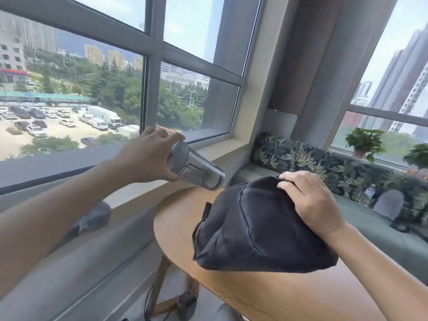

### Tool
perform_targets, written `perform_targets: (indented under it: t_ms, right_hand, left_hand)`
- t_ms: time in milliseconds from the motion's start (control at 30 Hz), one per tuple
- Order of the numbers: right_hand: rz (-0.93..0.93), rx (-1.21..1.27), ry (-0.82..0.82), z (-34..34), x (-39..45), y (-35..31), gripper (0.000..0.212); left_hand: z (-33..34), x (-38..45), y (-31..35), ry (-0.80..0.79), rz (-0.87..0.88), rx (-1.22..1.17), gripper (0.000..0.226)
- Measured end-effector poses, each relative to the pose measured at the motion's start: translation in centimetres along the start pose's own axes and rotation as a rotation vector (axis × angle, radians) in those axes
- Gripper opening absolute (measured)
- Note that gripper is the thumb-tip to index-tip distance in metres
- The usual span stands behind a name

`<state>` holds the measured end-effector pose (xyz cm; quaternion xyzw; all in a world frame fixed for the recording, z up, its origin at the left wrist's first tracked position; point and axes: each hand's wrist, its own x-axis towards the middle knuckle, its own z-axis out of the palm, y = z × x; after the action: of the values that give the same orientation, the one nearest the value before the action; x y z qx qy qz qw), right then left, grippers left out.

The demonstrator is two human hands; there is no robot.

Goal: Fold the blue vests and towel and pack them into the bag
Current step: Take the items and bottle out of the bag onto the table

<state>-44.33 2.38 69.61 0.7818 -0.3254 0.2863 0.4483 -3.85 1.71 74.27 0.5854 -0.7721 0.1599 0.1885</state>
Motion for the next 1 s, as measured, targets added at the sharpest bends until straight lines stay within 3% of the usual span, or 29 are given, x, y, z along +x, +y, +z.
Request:
perform_targets:
  t_ms: [167, 300, 500, 567, 700, 800, 900, 1000]
  right_hand:
    - [0.068, 0.115, -0.241, 0.8, -6.8, -0.5, 0.018]
    - [0.344, 0.370, -0.330, 0.1, -9.3, -1.4, 0.011]
    - [0.644, 0.503, -0.601, 3.0, -8.1, -2.5, 0.014]
    - [0.770, 0.649, -0.645, 5.3, -7.2, -3.0, 0.034]
    - [0.846, 0.847, -0.757, 10.5, -4.0, -4.5, 0.104]
    - [0.845, 0.933, -0.726, 14.1, -2.0, -5.7, 0.125]
    - [0.846, 0.906, -0.622, 16.7, -1.1, -6.2, 0.105]
    - [0.900, 0.900, -0.556, 18.6, -0.8, -5.9, 0.088]
  left_hand:
    - [4.5, 2.4, 4.0, -0.057, 0.070, 0.003, 0.093]
    - [8.0, 4.2, 6.3, -0.115, 0.148, 0.065, 0.092]
    - [11.9, 6.3, 8.8, -0.187, 0.195, 0.076, 0.091]
    - [12.9, 6.8, 9.7, -0.200, 0.218, 0.084, 0.091]
    - [13.3, 8.1, 10.9, -0.183, 0.282, 0.081, 0.090]
    - [13.4, 9.3, 11.0, -0.166, 0.341, 0.052, 0.094]
    - [13.8, 10.5, 10.4, -0.152, 0.369, -0.001, 0.099]
    - [15.1, 10.5, 8.8, -0.150, 0.287, -0.223, 0.123]
